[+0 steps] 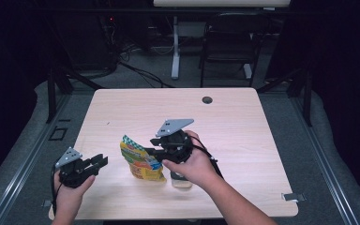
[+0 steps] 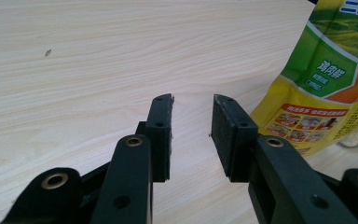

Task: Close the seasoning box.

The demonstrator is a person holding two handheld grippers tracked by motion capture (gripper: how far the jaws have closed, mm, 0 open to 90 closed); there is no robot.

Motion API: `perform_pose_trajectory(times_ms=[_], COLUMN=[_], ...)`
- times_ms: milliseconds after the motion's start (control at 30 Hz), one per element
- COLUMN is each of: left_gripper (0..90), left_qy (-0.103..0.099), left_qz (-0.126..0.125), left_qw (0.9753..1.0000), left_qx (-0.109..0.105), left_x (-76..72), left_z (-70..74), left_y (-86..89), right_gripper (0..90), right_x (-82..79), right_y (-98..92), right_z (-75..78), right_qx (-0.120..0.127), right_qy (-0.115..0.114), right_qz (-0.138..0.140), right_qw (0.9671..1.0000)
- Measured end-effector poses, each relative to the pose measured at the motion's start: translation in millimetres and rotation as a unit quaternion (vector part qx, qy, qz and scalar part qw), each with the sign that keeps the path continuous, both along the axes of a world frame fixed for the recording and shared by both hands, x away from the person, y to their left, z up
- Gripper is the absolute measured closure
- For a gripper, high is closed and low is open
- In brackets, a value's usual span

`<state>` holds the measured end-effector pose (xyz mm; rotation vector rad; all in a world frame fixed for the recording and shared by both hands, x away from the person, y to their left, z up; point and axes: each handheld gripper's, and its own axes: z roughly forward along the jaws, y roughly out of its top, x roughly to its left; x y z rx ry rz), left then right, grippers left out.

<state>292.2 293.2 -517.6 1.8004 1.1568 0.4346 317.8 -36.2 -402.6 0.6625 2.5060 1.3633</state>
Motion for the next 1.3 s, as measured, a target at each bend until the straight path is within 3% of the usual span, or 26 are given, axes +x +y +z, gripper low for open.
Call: perform_pose_trajectory(times_ms=[500,833,1033,1300], left_gripper=[68.6,68.2,68.1,68.1], left_qy=[0.006,0.001,0.005,0.005], left_qz=[-0.007,-0.006,-0.008,-0.008], left_qw=[0.9999,1.0,0.9999,0.9999], left_qx=[0.005,0.001,0.004,0.002], left_x=[-0.1,0.2,0.4,0.4], left_z=[-0.3,-0.6,-0.4,-0.4], left_y=[-1.7,-1.2,-0.8,-0.9], right_gripper=[58.7,61.1,63.7,68.2], right_x=[17.5,27.1,34.0,39.6], right_y=[37.3,52.6,58.9,69.2], right_z=[11.1,7.3,3.6,-2.7], right_qx=[-0.033,-0.056,-0.056,-0.078], right_qy=[0.007,0.029,0.046,0.07], right_qz=[0.011,0.023,0.02,0.033], right_qw=[0.9994,0.9978,0.9972,0.9939])
